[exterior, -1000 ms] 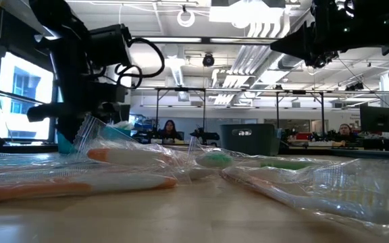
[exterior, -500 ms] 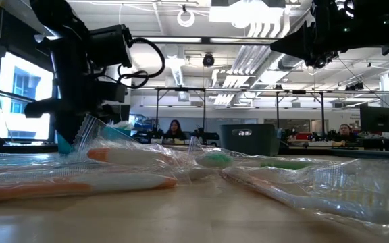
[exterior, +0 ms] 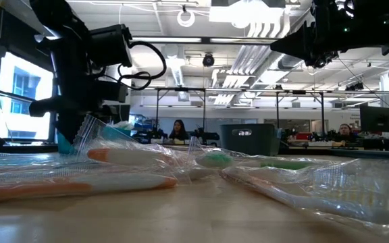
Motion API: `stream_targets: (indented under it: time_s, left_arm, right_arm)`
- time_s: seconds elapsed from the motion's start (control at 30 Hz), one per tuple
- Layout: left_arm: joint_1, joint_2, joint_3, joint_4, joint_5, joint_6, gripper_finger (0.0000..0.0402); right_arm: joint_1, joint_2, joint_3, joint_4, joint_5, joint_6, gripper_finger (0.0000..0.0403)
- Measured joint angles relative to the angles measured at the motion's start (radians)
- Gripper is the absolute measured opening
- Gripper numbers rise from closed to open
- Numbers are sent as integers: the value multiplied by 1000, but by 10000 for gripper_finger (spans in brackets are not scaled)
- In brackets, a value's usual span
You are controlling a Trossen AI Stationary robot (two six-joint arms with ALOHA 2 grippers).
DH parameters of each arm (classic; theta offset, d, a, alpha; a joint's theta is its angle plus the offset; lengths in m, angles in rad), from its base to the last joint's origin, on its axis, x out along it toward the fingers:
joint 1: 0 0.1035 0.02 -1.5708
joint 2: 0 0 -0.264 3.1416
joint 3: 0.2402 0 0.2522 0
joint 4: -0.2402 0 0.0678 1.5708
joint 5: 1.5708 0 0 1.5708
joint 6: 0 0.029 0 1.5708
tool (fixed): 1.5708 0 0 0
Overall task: Pick & Place Toothbrushes
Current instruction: Put the left green toothbrush into the blue bin
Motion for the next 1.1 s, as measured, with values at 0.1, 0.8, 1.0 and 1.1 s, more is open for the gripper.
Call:
stream_targets:
  time_s: [0.1, 0.8, 1.0, 1.1]
  left_arm:
    - [0, 1, 14, -23, 4, -2, 148]
    - [0, 1, 190, -271, 1, 222, 148]
    - [0, 1, 190, -270, -3, 338, 148]
    - [0, 1, 190, -269, -7, 386, 148]
  right_arm:
    - [0, 0, 0, 0, 0, 0, 25]
    - [0, 0, 0, -1, 0, 0, 25]
    - [0, 0, 0, -5, 0, 0, 25]
    - [0, 0, 0, -5, 0, 0, 25]
